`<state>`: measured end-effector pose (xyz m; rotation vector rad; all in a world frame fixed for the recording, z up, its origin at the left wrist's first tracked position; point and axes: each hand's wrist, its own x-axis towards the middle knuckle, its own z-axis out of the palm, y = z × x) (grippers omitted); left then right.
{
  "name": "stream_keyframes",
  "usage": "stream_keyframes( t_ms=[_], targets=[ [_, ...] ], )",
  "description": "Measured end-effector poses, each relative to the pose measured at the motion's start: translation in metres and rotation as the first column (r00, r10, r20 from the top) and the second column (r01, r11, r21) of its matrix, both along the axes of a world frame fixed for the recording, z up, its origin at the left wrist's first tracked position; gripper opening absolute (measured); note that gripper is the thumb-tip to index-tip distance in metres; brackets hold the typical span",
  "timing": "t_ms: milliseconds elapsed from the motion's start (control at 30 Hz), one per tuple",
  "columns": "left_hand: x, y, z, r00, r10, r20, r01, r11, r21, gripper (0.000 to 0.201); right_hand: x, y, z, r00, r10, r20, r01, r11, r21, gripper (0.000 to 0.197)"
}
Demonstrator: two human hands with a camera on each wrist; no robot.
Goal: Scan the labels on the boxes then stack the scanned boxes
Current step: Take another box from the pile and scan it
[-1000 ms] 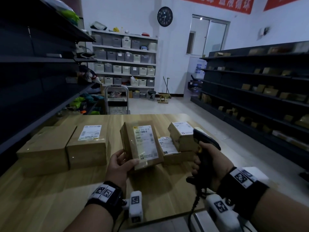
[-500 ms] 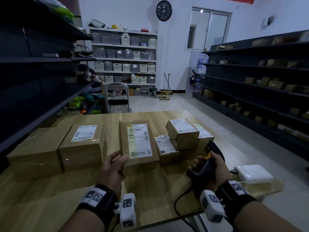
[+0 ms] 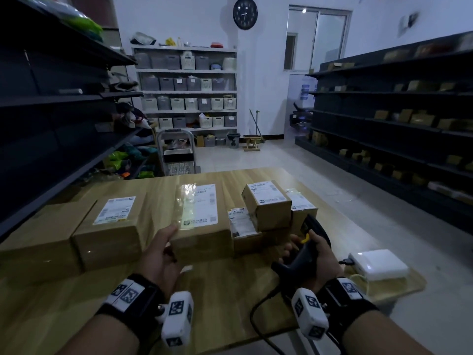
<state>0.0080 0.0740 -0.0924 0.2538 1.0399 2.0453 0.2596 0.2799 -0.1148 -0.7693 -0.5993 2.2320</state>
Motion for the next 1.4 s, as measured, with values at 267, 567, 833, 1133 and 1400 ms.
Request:
stream_keyframes(
  t_ms=[267, 567, 833, 1133, 1400],
  targets=[
    [0.0, 0.048, 0.032, 0.996, 0.02, -0.089, -0.033, 0.988, -0.152, 0.048, 0.002, 0.007, -0.008, 0.998, 0.042, -0.047, -0.042, 0.999, 0.0, 0.049],
    [0.012, 0.082, 0.032, 0.997, -0.036, -0.074, 0.017, 0.971, -0.24, 0.062, 0.002, 0.007, -0.01, 0.992, 0.079, -0.099, -0.08, 0.997, -0.003, 0.05],
    [0.02, 0.097, 0.031, 0.989, -0.085, -0.121, 0.034, 0.925, -0.378, 0.07, 0.005, 0.003, -0.005, 0.993, 0.076, -0.092, -0.077, 0.997, -0.005, 0.049],
    [0.017, 0.094, 0.023, 0.995, -0.077, -0.06, 0.052, 0.938, -0.342, 0.076, 0.005, 0.003, -0.005, 0.991, 0.076, -0.114, -0.074, 0.997, 0.022, 0.049],
    [0.022, 0.087, 0.029, 0.999, -0.035, 0.037, 0.043, 0.966, -0.257, 0.055, 0.003, 0.006, -0.01, 0.991, 0.076, -0.105, -0.075, 0.997, 0.011, 0.049]
  ],
)
